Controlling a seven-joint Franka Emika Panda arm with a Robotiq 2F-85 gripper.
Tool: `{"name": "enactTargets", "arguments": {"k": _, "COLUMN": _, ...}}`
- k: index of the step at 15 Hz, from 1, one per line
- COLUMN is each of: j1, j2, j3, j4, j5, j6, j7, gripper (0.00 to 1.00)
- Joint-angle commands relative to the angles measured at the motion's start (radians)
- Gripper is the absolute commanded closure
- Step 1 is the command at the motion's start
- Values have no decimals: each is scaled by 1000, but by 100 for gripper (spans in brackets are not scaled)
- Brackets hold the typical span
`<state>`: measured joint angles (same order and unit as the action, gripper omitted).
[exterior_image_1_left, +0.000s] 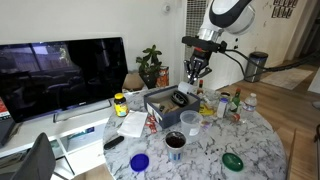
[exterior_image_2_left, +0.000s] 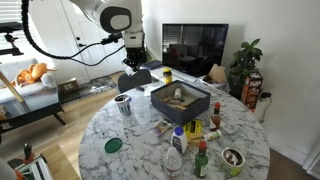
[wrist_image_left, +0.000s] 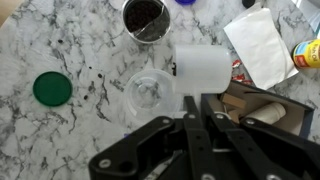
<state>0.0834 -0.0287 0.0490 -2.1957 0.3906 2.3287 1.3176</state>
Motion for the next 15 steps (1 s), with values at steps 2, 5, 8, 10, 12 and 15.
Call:
{"name": "enactTargets", "arguments": {"k": 2, "j1": -28, "j2": -43, "j3": -8, "j4": -102, "j5": -8, "j6": 66, "j7": -58, "gripper": 98}}
{"name": "enactTargets", "arguments": {"k": 5, "j1": -35, "j2": -49, "j3": -8, "j4": -155, "j5": 16, "j6": 147, "j7": -124, "gripper": 98}}
{"name": "enactTargets", "arguments": {"k": 8, "j1": -31, "j2": -52, "j3": -6, "j4": -208, "j5": 65, "j6": 276, "j7": -210, "gripper": 98}}
{"name": "enactTargets", "arguments": {"k": 10, "j1": -26, "j2": -53, "j3": -4, "j4": -234, "j5": 114, "j6": 348, "j7": -273, "gripper": 98}}
{"name": "enactTargets", "arguments": {"k": 12, "j1": -21, "j2": -57, "j3": -3, "j4": -256, "j5": 175, "j6": 403, "j7": -342, "gripper": 98}}
{"name": "enactTargets", "arguments": {"k": 15, "j1": -11, "j2": -66, "j3": -2, "j4": -279, "j5": 282, "j6": 460, "j7": -454, "gripper": 98}}
